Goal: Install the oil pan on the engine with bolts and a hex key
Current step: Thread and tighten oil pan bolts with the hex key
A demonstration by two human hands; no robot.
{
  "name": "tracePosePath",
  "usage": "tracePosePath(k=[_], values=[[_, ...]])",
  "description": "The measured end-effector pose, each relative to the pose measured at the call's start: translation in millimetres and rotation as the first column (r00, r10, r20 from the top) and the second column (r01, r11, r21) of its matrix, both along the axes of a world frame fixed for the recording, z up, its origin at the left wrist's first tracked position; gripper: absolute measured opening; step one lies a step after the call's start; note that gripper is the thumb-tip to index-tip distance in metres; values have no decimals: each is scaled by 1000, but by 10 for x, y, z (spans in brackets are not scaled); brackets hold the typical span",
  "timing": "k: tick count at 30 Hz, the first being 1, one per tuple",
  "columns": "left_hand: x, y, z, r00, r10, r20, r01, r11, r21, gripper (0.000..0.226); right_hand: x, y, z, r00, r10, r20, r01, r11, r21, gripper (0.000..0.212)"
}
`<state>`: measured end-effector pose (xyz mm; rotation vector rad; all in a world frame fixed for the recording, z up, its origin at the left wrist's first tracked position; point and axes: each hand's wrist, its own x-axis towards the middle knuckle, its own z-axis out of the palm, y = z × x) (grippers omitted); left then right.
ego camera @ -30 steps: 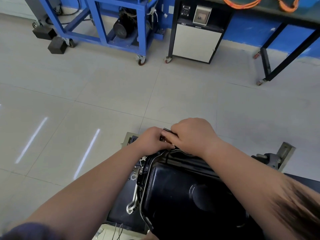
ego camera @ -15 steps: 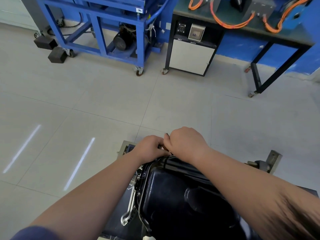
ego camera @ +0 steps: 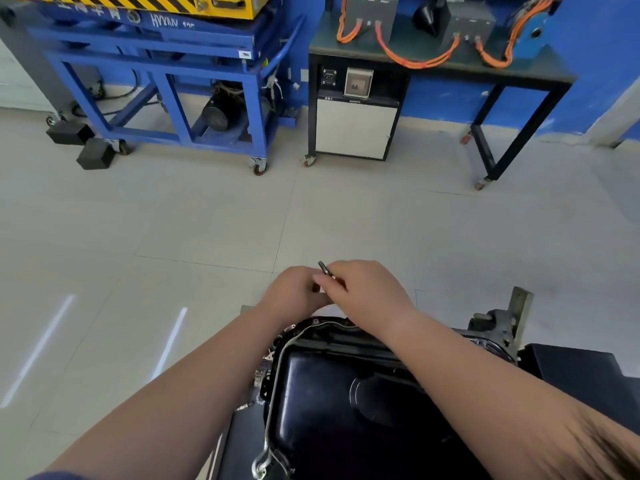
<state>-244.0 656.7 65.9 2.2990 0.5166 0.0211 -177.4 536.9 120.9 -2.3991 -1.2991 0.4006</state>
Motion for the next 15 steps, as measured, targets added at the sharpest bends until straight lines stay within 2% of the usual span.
tracePosePath(k=[4,7,8,9,11,12,13,15], values=[[201,-234,373,992,-58,108,67,994,-84,30,159,-328,245,993,-84,-79,101,964,247,31],[319,-523,592,986,-105,126,137,950,-280,8,246,-686,343,924,-276,-265,373,806,460,26],[368,-624,643,990,-90,109,128,899,-419,13,271,-817,370,880,-318,-352,464,731,501,27],[406,-714,690,995,-67,73,97,805,-585,18,290,-933,384,836,-343,-428,537,667,515,27],[502,-936,780,996,-92,19,68,562,-825,30,318,-1200,407,769,-402,-497,632,594,497,29],[537,-1036,800,992,-124,23,81,490,-868,35,315,-1320,403,741,-427,-519,665,577,474,29],[569,-1137,815,987,-159,38,107,457,-883,38,300,-1435,394,707,-450,-546,700,555,450,28],[615,-1302,837,966,-239,95,198,451,-870,38,252,-1643,368,635,-470,-613,766,488,419,28]])
